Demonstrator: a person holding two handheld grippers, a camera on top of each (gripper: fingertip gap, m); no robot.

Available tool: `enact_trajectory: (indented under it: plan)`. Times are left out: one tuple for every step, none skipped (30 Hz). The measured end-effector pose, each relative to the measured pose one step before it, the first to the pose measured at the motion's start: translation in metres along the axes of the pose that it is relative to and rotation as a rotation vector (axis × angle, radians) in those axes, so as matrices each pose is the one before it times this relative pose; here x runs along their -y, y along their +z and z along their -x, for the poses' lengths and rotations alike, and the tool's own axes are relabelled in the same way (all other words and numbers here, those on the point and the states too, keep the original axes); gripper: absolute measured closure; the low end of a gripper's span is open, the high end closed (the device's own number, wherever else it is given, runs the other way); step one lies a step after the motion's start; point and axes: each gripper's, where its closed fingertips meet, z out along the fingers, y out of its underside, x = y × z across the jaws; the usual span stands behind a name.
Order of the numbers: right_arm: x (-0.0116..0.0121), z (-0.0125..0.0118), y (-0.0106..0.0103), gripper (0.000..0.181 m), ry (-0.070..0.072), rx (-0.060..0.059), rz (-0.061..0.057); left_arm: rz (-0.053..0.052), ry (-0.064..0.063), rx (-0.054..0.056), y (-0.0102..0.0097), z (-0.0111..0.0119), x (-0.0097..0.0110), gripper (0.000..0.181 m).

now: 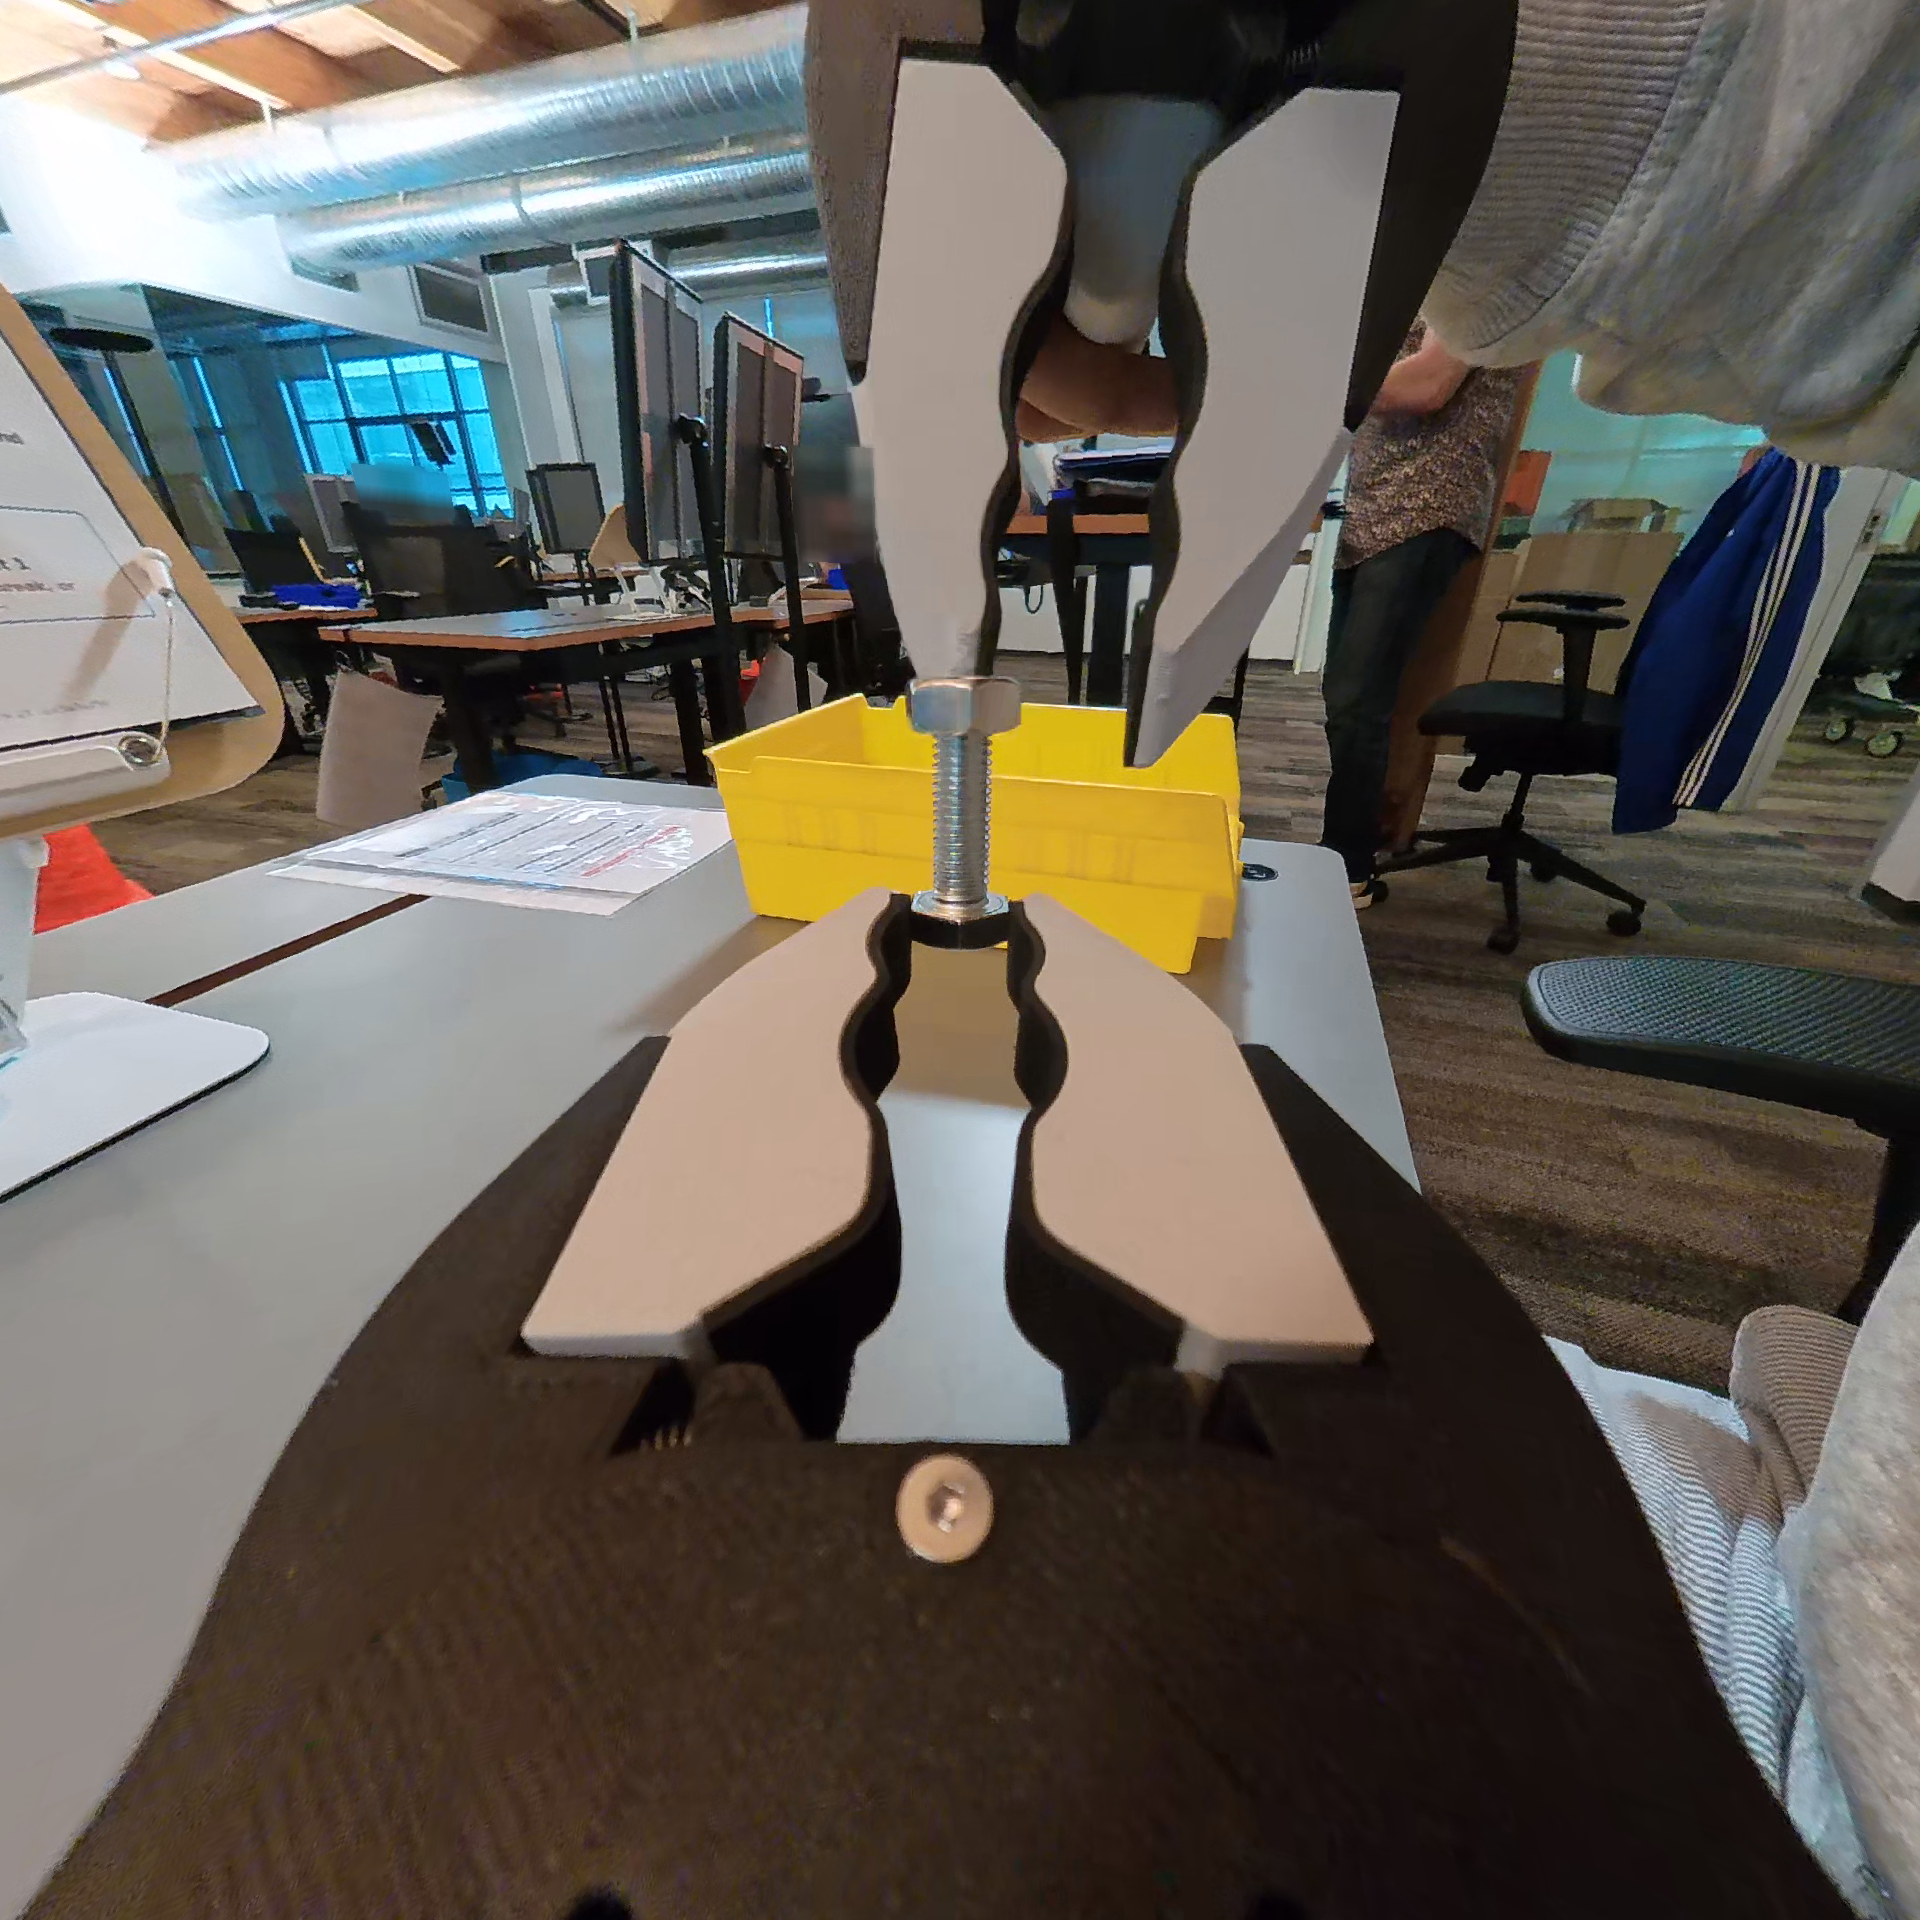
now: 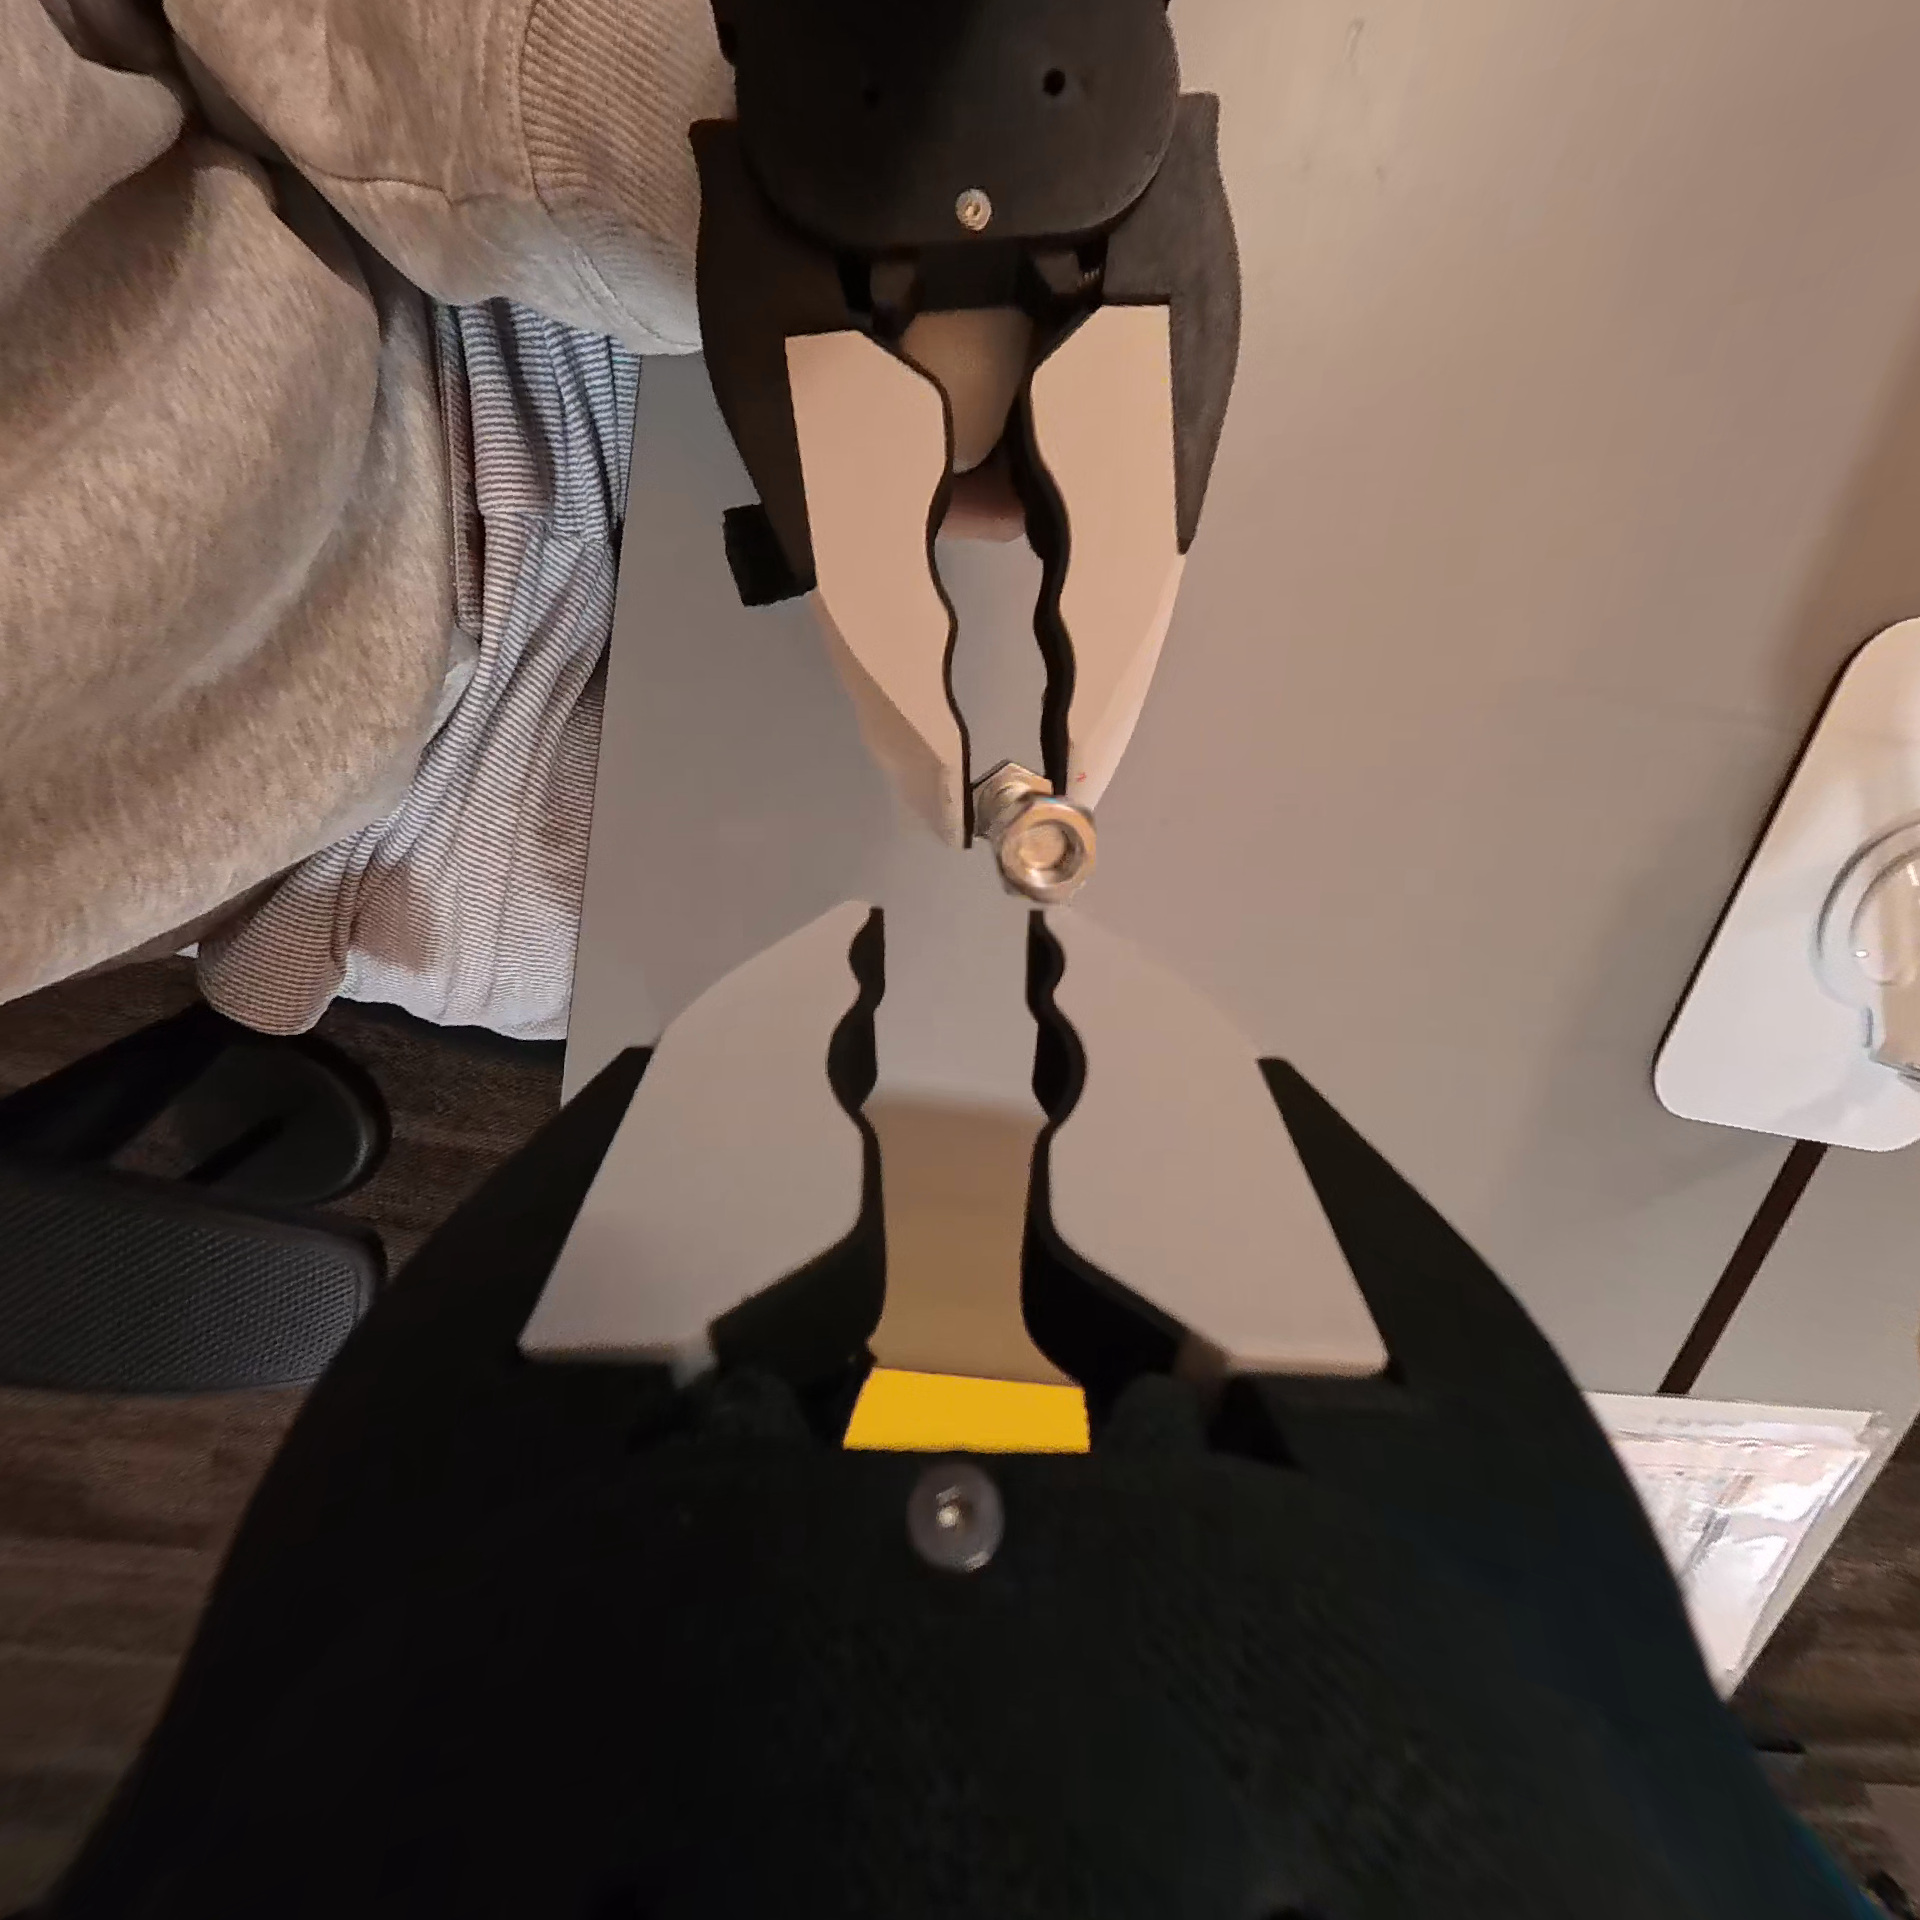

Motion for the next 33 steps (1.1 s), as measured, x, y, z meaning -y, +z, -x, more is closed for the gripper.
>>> enact_trajectory:
  plan:
    - [-0.00044,0.00061,0.00005,0.155,-0.0005,0.0005,0.0021,0.0021,0.0008,-0.0025,0.00013,-0.00039,-0.0004,0.163]
    - [-0.00026,0.00002,-0.00026,0.155,-0.0022,-0.0043,0.0033,0.0029,0.0033,-0.0009,0.00034,-0.00047,-0.00043,0.163]
    - [0.0002,-0.00042,-0.00062,0.156,-0.0035,-0.0064,0.0024,0.0044,0.0042,0.0009,0.00052,-0.00029,-0.00075,0.163]
    - [0.00057,-0.00057,-0.00104,0.157,-0.0039,-0.007,-0.0007,0.0062,0.0037,0.0002,0.0005,-0.00027,-0.0011,0.162]
    - [0.00076,-0.00103,-0.00125,0.159,-0.0033,-0.0085,-0.0012,0.0032,0.0028,0.0002,0.00029,-0.00022,-0.00056,0.163]
    - [0.00071,-0.001,-0.00136,0.16,-0.0022,-0.008,-0.001,-0.0002,0.0004,-0.0004,0.00002,-0.00016,-0.00007,0.163]
    - [0.00096,-0.00031,-0.00142,0.161,-0.0007,-0.0026,-0.003,0.0017,-0.0019,-0.0018,0.00007,-0.00014,-0.00024,0.163]
    - [0.00126,0.00033,-0.00138,0.161,-0.0001,0.0011,-0.0051,0.002,-0.0006,-0.0011,0.00019,-0.00008,-0.00039,0.163]
    - [0.00188,0.00072,-0.00134,0.163,-0.0015,0.0028,-0.0086,0.002,0.0013,-0.0003,0.00023,-0.00013,-0.00028,0.162]
    - [0.0021,0.00126,-0.00137,0.165,-0.0022,0.0057,-0.0097,0.002,0.0016,-0.0008,0.00023,-0.00031,-0.00038,0.162]
    - [0.00215,0.00135,-0.001,0.166,-0.0024,0.0054,-0.0078,0.0027,0.0011,-0.0009,0.00031,-0.00022,-0.00049,0.162]
    - [0.00279,0.00103,-0.00074,0.167,-0.004,0.0018,-0.0102,0.0027,0.0015,-0.0016,0.00026,-0.00048,-0.00048,0.162]
    - [0.00335,0.00101,-0.0003,0.167,-0.0073,0.0003,-0.0136,0.0012,0.0018,-0.0022,0.00023,-0.00055,-0.00017,0.162]
    - [0.00345,0.00101,0.00049,0.166,-0.0088,-0.0002,-0.0145,0.0007,0.0007,-0.0031,0.00026,-0.0006,-0.00011,0.163]
    - [0.00284,0.00052,0.00134,0.163,-0.0078,-0.0014,-0.0109,0.0012,0.0004,-0.0023,0.00014,-0.00047,-0.00017,0.162]
    - [0.00144,0.00052,0.00221,0.16,-0.0059,0.0,-0.0031,0.0008,0.0017,-0.0007,0.0001,-0.00024,-0.00021,0.162]
    - [0.00001,0.0005,0.00276,0.158,-0.0044,0.0023,0.0042,-0.0004,0.0019,-0.0004,-0.00008,-0.00021,0.00007,0.162]
    - [-0.00069,0.00041,0.00309,0.155,-0.0033,0.0032,0.0078,-0.0018,0.0004,-0.0011,-0.00007,-0.00021,0.00026,0.163]
    - [-0.0011,0.00013,0.00286,0.153,-0.0019,0.0026,0.008,-0.0022,-0.0003,-0.0009,-0.00012,-0.00017,0.00041,0.163]
    - [-0.00078,-0.00034,0.00222,0.151,-0.0009,0.0007,0.0048,0.0015,0.0004,0.0004,-0.00011,0.00008,-0.00019,0.162]
    - [-0.00041,-0.00054,0.0013,0.15,0.0005,0.0005,0.0013,0.0013,0.0023,0.0012,0.00015,-0.00001,-0.00028,0.163]
    - [-0.00058,-0.00102,0.00055,0.149,0.0021,-0.0012,0.001,-0.001,0.0025,0.0009,0.00005,-0.00006,0.00025,0.162]
    - [-0.00082,-0.00169,-0.00004,0.149,0.0029,-0.0044,0.0017,-0.0014,0.0014,0.0002,-0.00009,-0.0001,0.0002,0.163]
    - [-0.00112,-0.00171,-0.00037,0.148,0.0039,-0.0041,0.003,-0.0032,-0.0018,-0.0007,-0.00022,0.00002,0.00054,0.163]
    - [-0.00151,-0.00155,-0.00056,0.148,0.006,-0.0019,0.0029,-0.0038,-0.0025,0.0007,-0.00033,0.00043,0.00073,0.163]
    - [-0.00176,-0.00133,-0.00067,0.148,0.0076,-0.0008,0.0039,-0.004,-0.0018,0.0016,-0.00038,0.00037,0.00066,0.163]
    - [-0.002,-0.00107,-0.00046,0.148,0.0078,0.0004,0.0045,-0.0045,-0.003,0.0008,-0.00036,0.00046,0.00073,0.163]
    - [-0.00179,-0.00079,-0.0004,0.148,0.007,-0.0001,0.0026,-0.0045,-0.0036,-0.0001,-0.00043,0.00022,0.00075,0.163]
    - [-0.00188,-0.0005,-0.00017,0.148,0.0058,0.0002,0.0034,-0.0045,-0.0035,0.0007,-0.00036,0.00041,0.00074,0.163]
    - [-0.00193,0.0,-0.00017,0.148,0.0053,0.0014,0.0048,-0.0019,-0.0028,0.0014,-0.00027,0.00045,0.00027,0.163]
    - [-0.00182,0.0002,-0.00007,0.148,0.0047,0.0014,0.0051,0.0007,-0.0018,0.0029,-0.00009,0.00067,-0.00009,0.163]
    - [-0.0015,0.00042,0.0001,0.147,0.0033,0.0007,0.0046,0.002,-0.0007,0.0018,0.00005,0.00042,-0.00028,0.163]
    - [-0.00142,0.00062,0.0,0.147,0.002,0.0014,0.0046,0.0028,0.0006,0.0,0.00022,-0.00007,-0.0005,0.163]
